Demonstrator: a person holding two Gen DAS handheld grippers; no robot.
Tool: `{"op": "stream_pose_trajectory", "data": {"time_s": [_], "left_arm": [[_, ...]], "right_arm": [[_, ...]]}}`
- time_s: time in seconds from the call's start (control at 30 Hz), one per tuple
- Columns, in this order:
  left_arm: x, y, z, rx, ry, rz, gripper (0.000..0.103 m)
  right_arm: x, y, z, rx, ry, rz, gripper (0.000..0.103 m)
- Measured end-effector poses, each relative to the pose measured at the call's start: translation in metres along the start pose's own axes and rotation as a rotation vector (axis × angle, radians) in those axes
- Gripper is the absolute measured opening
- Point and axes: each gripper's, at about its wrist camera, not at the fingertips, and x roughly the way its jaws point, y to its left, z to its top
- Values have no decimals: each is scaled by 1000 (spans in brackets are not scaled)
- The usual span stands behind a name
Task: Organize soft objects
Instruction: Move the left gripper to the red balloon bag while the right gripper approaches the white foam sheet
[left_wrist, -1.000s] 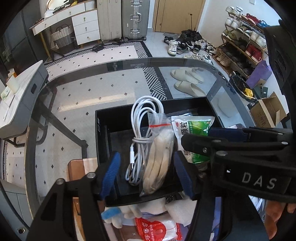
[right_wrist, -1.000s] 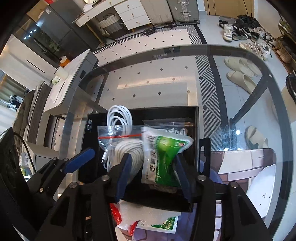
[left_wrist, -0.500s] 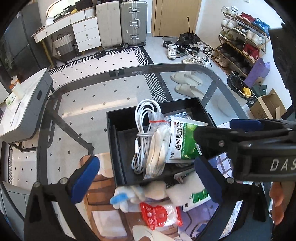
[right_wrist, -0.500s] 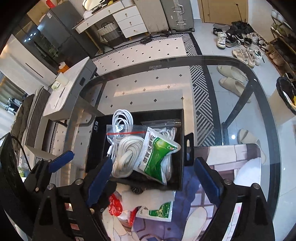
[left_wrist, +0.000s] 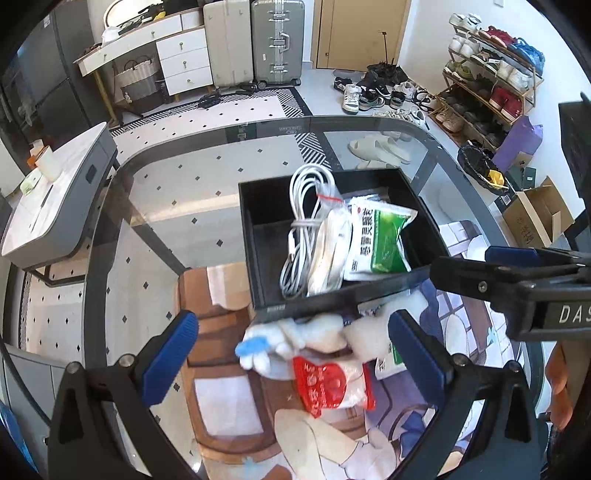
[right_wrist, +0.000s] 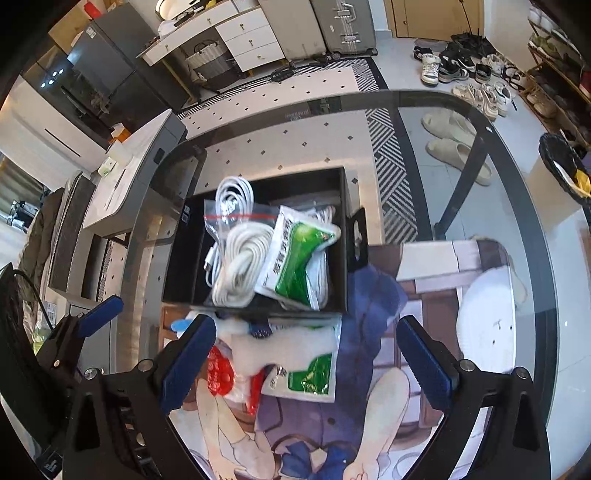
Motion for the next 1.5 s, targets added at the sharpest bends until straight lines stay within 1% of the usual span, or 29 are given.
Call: {"op": "stream_pose_trajectory", "data": {"time_s": [0.4,0.5,0.77,0.9,1.0,1.13,1.2,1.23,1.3,1.37,1.43,1.5], "left_arm": [[8,-5,-33,9,34,-7,103],[12,-8,-39,11,42,-7,103],[28,-12,-49,4,65,-35,103],[34,-16,-53,15,66,-28,103],[40,-16,-55,10,73,-38,103],[45,-17,-59,0,72,-42,103],[48,-15,-61,-9,74,-54,103],[49,-15,-62,-11,73,-58,103],[53,-17,-65,-12,74,-60,103],[55,-17,-67,-16,78,-67,102],[59,-16,-68,-22,83,-71,101],[61,-17,-70,-33,85,-82,100]], "right_arm": [[16,-8,-28,32,59,11,100],[23,-9,-32,52,75,30,100],[39,-10,-30,93,93,50,100],[45,-12,-27,106,100,51,100],[48,-14,-25,126,102,57,99],[52,-16,-21,137,107,53,93],[55,-16,-19,144,116,53,88],[57,-17,-18,151,117,53,84],[60,-18,-16,157,122,54,80],[63,-18,-15,160,133,55,73],[66,-19,-14,169,142,59,70],[69,-19,-13,180,151,68,68]]}}
